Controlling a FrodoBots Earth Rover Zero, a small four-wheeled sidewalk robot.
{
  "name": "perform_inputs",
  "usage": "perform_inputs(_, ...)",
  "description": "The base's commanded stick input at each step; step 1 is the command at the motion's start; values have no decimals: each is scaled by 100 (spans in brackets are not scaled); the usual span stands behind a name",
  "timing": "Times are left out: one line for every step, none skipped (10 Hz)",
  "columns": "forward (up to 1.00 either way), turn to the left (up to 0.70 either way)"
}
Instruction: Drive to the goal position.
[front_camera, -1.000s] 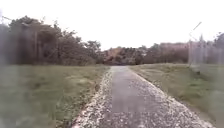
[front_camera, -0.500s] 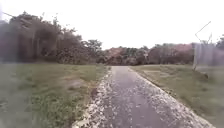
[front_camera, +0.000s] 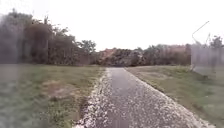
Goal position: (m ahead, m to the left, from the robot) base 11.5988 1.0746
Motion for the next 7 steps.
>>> perform_inputs(100,0)
perform_inputs(100,0)
perform_inputs(100,0)
perform_inputs(100,0)
perform_inputs(100,0)
perform_inputs(100,0)
perform_inputs(100,0)
